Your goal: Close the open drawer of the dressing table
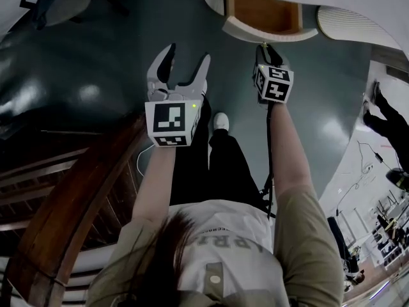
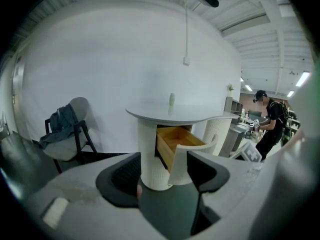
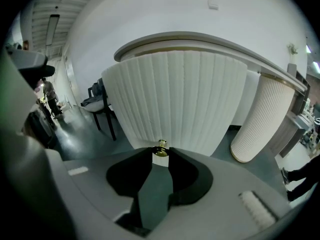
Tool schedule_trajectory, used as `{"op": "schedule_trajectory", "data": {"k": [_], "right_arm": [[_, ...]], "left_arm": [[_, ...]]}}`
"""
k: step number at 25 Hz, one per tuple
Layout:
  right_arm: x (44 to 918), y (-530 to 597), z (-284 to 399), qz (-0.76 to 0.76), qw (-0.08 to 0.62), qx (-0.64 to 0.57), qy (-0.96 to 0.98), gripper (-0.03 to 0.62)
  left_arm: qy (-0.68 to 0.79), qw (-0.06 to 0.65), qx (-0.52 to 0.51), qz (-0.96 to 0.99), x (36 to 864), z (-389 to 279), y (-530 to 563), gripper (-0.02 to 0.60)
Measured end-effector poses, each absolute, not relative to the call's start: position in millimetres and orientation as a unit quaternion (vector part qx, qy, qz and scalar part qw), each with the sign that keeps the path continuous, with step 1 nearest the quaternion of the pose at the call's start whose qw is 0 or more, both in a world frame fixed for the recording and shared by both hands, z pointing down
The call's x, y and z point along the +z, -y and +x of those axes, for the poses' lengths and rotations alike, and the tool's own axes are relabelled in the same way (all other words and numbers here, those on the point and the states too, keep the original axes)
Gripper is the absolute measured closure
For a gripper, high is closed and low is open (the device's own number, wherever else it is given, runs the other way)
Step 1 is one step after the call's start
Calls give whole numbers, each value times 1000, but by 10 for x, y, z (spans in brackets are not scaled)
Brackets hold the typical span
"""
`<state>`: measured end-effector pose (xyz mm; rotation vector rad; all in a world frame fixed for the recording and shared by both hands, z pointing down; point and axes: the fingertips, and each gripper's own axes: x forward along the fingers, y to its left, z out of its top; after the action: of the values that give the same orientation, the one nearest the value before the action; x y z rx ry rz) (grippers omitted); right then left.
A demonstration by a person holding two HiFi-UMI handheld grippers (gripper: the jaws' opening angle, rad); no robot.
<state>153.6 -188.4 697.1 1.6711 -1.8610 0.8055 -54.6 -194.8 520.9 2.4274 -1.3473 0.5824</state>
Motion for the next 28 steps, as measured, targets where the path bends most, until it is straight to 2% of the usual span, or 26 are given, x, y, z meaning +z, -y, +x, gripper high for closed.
{"op": "schedule_trajectory", "data": {"k": [28], "right_arm": [[6955, 2254, 1561, 633, 230, 275, 686, 488]], "left_arm": [[471, 157, 226, 838, 5414, -682, 1959, 279]]}}
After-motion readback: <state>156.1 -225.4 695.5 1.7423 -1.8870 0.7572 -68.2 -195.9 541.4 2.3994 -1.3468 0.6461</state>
